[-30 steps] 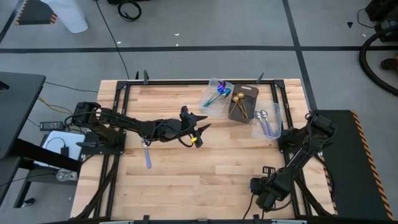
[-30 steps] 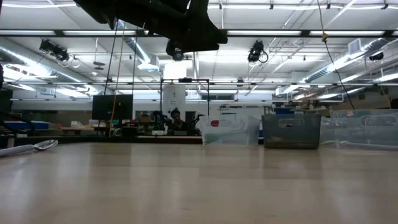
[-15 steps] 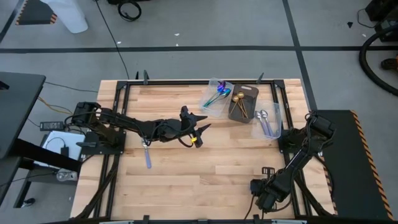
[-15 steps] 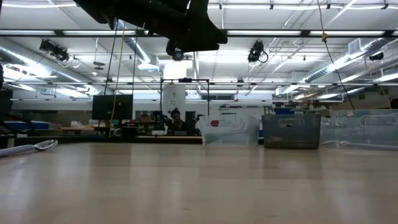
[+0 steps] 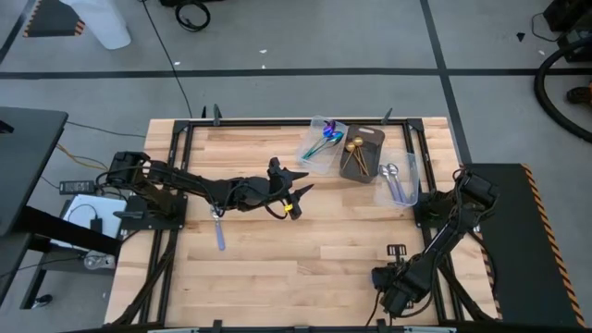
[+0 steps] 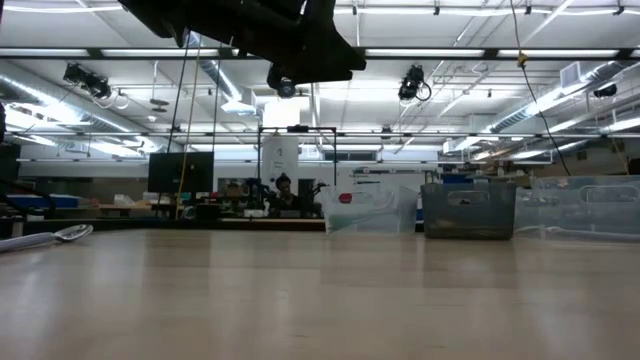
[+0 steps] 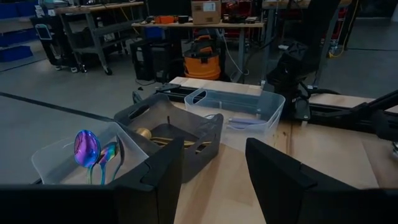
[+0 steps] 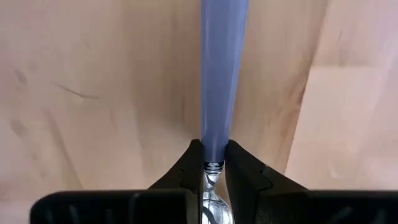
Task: Sort silverware by color (type)
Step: Put the purple spoon into the right transparent bin
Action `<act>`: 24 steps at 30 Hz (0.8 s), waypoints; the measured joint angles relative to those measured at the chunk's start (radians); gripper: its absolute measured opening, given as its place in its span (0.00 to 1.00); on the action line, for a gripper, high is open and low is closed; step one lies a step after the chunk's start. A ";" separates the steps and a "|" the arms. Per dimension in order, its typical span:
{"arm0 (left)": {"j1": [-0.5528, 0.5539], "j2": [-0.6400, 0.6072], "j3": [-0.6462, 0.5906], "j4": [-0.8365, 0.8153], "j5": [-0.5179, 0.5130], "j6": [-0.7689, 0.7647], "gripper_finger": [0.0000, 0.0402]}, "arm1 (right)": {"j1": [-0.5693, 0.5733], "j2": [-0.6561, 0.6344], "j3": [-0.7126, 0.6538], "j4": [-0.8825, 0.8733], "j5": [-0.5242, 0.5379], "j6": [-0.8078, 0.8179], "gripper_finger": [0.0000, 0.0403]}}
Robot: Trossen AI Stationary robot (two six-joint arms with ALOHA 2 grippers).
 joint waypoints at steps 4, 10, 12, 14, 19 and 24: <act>0.000 0.000 0.000 0.000 0.000 0.000 0.45 | 0.000 -0.001 0.017 -0.068 0.005 -0.017 0.12; 0.000 0.000 0.000 0.000 0.000 -0.001 0.45 | 0.000 -0.002 0.051 -0.187 0.045 -0.094 0.12; 0.000 0.000 0.000 0.000 0.000 -0.001 0.45 | 0.000 -0.002 0.071 -0.219 0.088 -0.143 0.12; 0.000 0.000 0.000 0.000 0.000 -0.001 0.45 | 0.001 -0.003 0.086 -0.255 0.134 -0.205 0.12; 0.000 0.000 0.000 0.000 0.000 -0.004 0.45 | 0.011 -0.004 0.110 -0.335 0.277 -0.344 0.12; 0.000 0.000 0.000 0.000 0.016 -0.019 0.45 | 0.012 -0.004 0.115 -0.423 0.429 -0.382 0.12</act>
